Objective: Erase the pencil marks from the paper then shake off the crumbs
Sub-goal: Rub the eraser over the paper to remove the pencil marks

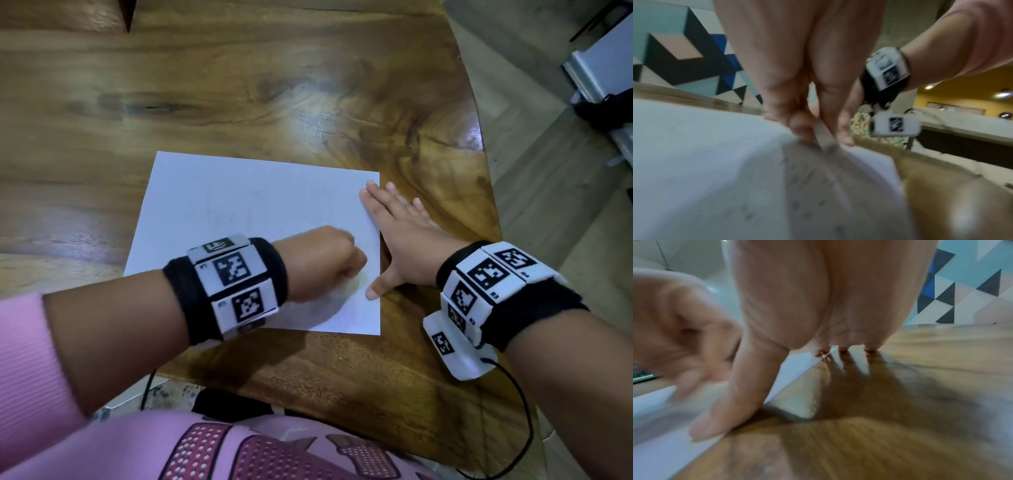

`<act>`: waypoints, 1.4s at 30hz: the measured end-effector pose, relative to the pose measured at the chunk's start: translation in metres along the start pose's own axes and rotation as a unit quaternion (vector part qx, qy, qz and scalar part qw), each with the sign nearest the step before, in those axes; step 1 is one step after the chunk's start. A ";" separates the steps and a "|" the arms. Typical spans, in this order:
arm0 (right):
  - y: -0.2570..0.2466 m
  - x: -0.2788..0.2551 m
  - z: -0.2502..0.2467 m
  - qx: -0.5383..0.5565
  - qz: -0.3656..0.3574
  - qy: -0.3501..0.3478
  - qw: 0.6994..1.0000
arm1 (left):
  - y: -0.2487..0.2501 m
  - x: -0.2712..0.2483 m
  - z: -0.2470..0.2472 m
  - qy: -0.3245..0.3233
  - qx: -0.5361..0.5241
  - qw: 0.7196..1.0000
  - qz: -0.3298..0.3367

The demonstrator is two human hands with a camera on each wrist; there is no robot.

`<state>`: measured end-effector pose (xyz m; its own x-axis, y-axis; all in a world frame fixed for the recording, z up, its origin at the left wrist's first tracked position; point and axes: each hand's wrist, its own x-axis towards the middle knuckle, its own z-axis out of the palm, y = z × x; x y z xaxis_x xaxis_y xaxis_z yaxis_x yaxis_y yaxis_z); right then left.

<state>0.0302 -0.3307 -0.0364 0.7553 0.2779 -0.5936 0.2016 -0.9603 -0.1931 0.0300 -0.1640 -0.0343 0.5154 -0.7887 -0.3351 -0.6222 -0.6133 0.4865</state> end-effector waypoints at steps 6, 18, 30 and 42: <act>-0.001 0.000 0.000 -0.002 0.002 -0.001 1.000 | -0.002 0.012 -0.006 0.003 0.011 1.000 -0.005; -0.001 0.001 0.001 -0.007 0.005 0.004 1.000 | 0.004 -0.002 -0.001 -0.047 0.009 0.999 0.025; 0.000 0.001 0.001 -0.007 0.003 0.003 1.000 | -0.026 -0.032 0.005 -0.039 -0.039 0.998 0.002; -0.001 -0.001 0.000 -0.008 0.004 -0.001 1.000 | -0.031 -0.039 0.008 0.012 -0.029 0.999 -0.017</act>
<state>0.0292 -0.3298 -0.0359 0.7554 0.2697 -0.5972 0.2054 -0.9629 -0.1751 0.0245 -0.1147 -0.0425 0.5500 -0.7663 -0.3321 -0.5698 -0.6350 0.5216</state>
